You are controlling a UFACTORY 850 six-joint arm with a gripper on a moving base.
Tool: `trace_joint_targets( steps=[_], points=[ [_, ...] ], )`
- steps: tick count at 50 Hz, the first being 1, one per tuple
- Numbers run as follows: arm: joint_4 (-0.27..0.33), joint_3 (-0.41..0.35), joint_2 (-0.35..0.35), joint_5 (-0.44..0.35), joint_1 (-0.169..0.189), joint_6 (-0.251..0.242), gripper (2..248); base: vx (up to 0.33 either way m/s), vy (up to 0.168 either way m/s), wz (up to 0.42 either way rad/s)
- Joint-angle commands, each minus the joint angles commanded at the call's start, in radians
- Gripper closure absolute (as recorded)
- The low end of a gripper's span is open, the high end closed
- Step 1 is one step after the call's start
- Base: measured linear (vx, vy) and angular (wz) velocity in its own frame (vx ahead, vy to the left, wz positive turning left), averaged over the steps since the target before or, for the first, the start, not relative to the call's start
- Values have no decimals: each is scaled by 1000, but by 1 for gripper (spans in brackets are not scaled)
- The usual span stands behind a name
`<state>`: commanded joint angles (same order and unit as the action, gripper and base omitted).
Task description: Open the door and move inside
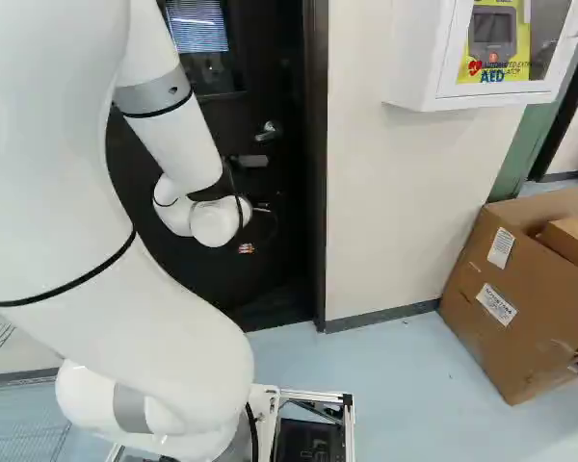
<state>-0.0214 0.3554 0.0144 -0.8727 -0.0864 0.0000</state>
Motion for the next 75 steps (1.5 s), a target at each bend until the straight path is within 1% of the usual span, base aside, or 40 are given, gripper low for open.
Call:
trace_joint_targets(
  steps=[52, 75],
  points=[
    [0, 0, 0, 0, 0, 0, 3, 44, 74, -184],
    [0, 0, 0, 0, 0, 0, 3, 38, 114, -21]
  ],
)
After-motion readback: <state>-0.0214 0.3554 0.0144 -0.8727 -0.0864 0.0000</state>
